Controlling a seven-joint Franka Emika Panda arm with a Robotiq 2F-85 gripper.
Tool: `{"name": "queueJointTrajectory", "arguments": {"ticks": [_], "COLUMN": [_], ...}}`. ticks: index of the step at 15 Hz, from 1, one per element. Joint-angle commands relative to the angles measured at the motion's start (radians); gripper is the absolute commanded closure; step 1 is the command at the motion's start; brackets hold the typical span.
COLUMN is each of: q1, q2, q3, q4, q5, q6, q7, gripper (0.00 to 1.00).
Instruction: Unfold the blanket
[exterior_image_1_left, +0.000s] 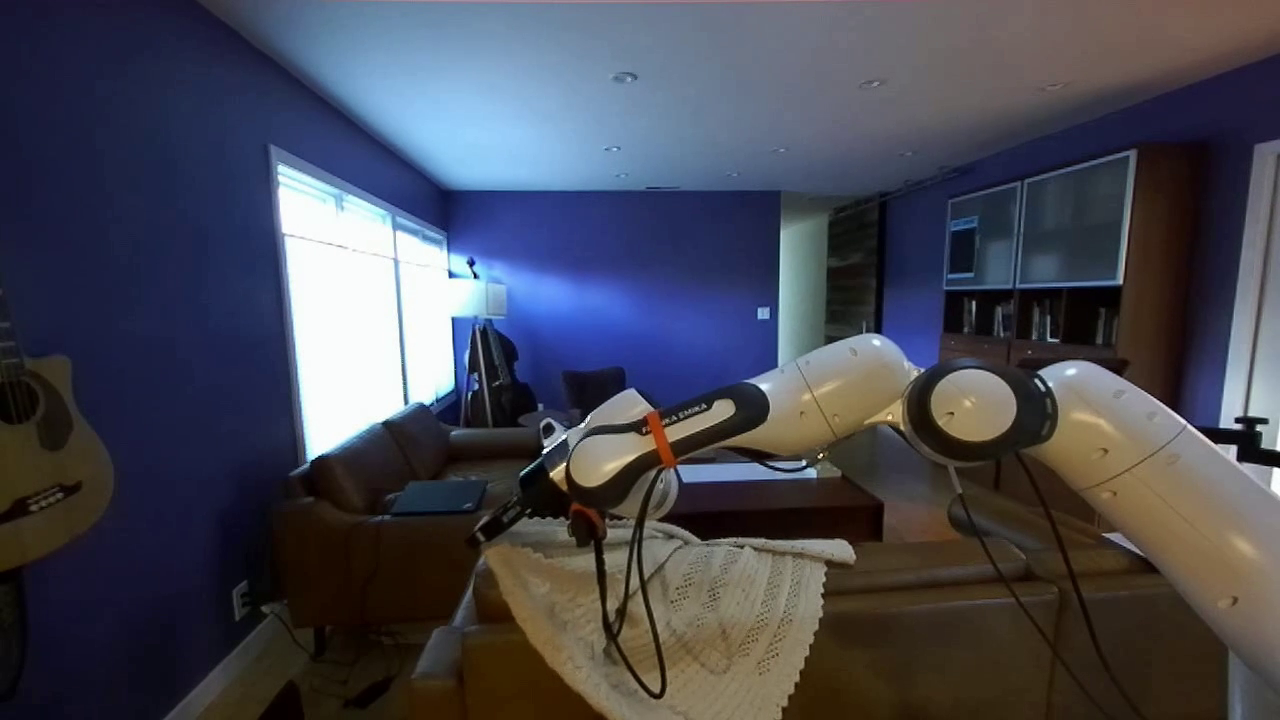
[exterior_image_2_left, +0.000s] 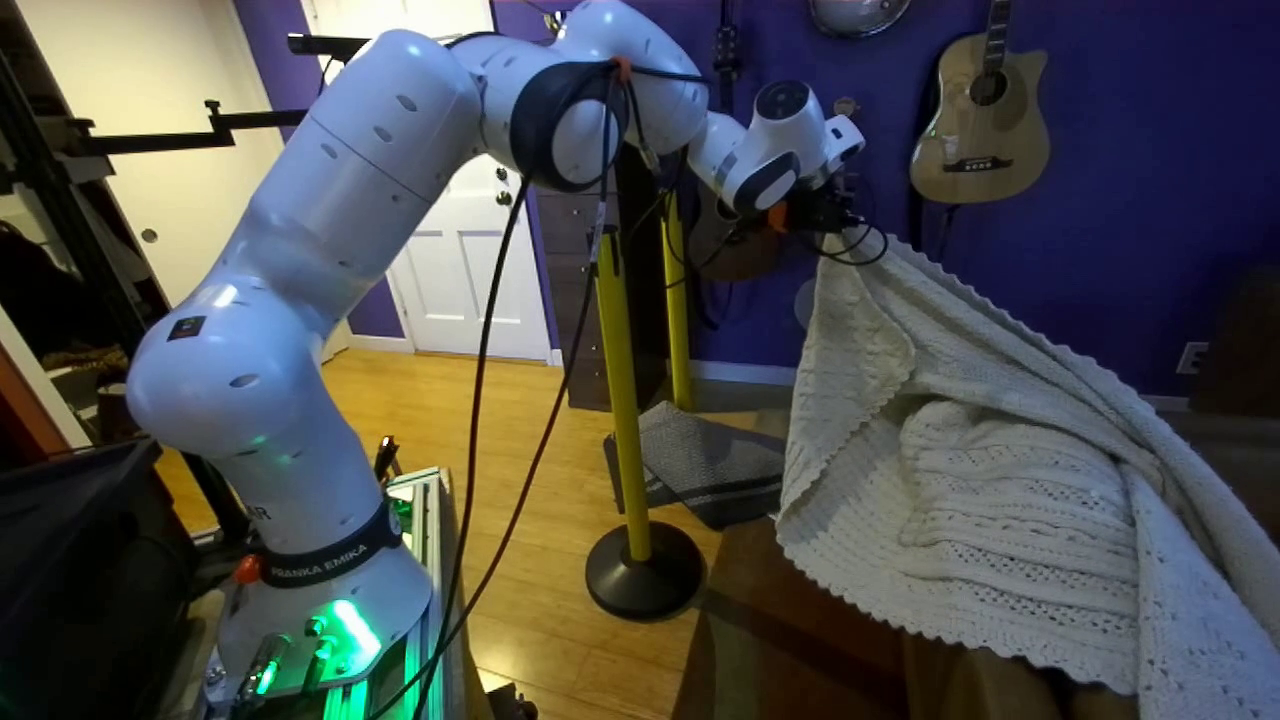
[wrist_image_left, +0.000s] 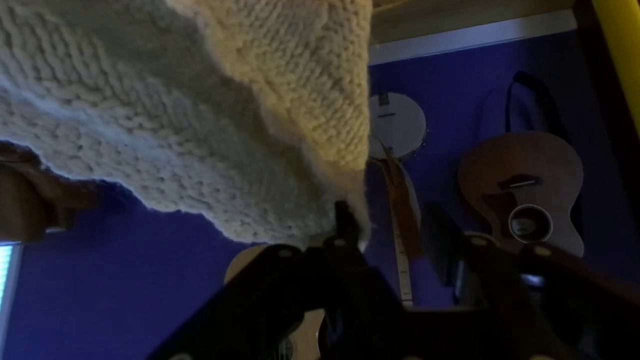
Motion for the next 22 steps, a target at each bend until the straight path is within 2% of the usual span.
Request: {"name": "queueJointTrajectory", "arguments": {"ticks": [1, 3, 5, 9, 14, 17, 22], "q1": [-0.058, -0.101, -0.129, -0.107, -0.014, 0.061, 0.159], "q2": [-0.018, -0.014, -0.023, -0.080, -0.113, -0.123, -0.108], "q3": [0.096, 0.148, 0.171, 0.072, -0.081, -0.190, -0.309], "q4": [0.017, 0.023, 0.017, -0.009, 0.021, 0.037, 0.078], "q5": [0.038, 0.054, 0.064, 0.041, 0.025, -0.031, -0.144], "q6": [-0.037, -0.042, -0.085, -0.318, -0.614, -0.733, -0.936], "q7": [-0.033, -0.037, -0.003, 0.205, 0.413, 0.561, 0.752], "gripper": [0.28, 0.14, 0.02, 0.00, 0.00, 0.00, 0.00]}}
